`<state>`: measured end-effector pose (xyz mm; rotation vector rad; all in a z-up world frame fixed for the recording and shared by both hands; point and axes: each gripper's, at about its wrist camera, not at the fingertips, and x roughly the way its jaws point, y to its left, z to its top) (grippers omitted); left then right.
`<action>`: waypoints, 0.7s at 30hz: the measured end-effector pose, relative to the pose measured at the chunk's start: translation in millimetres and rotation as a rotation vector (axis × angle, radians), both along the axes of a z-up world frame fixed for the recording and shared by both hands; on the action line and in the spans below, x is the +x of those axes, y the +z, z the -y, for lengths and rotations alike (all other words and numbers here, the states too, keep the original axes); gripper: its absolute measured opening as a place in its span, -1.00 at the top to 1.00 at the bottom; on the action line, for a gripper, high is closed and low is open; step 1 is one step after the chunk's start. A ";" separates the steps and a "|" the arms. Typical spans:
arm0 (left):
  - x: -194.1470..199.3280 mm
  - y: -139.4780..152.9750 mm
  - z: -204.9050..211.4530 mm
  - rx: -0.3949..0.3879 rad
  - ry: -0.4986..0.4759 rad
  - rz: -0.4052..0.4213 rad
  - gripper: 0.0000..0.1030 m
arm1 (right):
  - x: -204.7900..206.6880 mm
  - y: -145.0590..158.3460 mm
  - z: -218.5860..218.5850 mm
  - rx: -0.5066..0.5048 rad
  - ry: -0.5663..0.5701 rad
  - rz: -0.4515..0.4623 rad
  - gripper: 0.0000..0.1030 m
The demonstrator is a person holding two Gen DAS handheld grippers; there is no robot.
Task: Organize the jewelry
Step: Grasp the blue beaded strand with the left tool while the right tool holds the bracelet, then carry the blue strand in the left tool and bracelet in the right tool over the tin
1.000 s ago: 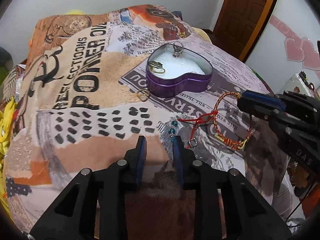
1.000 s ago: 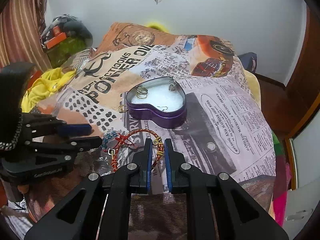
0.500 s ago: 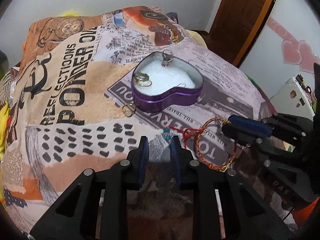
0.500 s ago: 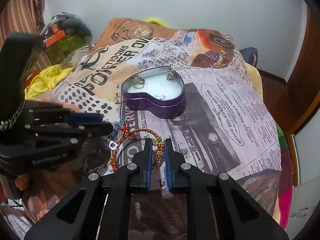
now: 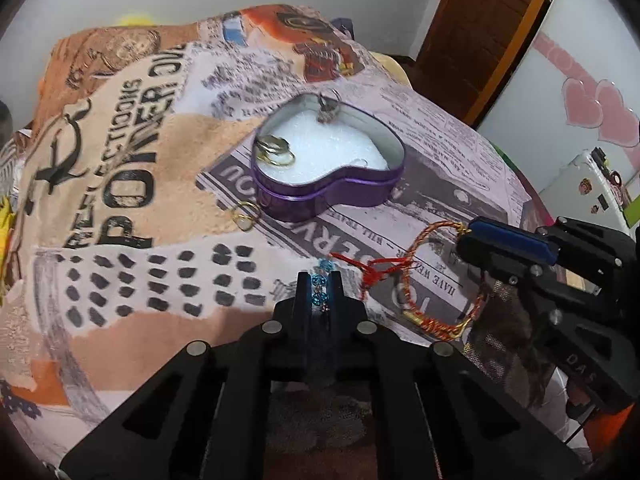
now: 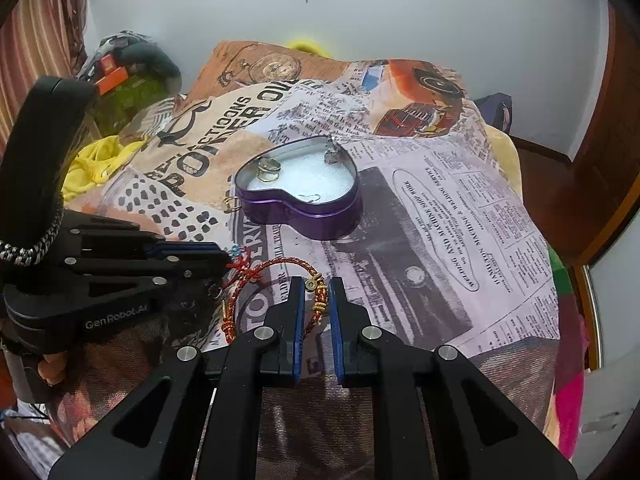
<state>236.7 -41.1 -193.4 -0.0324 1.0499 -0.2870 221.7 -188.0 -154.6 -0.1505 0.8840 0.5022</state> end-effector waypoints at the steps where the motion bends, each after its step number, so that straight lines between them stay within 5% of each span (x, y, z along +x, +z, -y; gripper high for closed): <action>1: -1.7 3.5 -2.2 -0.002 0.006 0.010 0.88 | 0.0 1.2 1.7 0.001 -0.005 0.003 0.80; 21: -31.4 91.2 -27.2 0.037 0.062 0.252 0.88 | -4.6 36.6 13.6 0.012 -0.053 0.084 0.80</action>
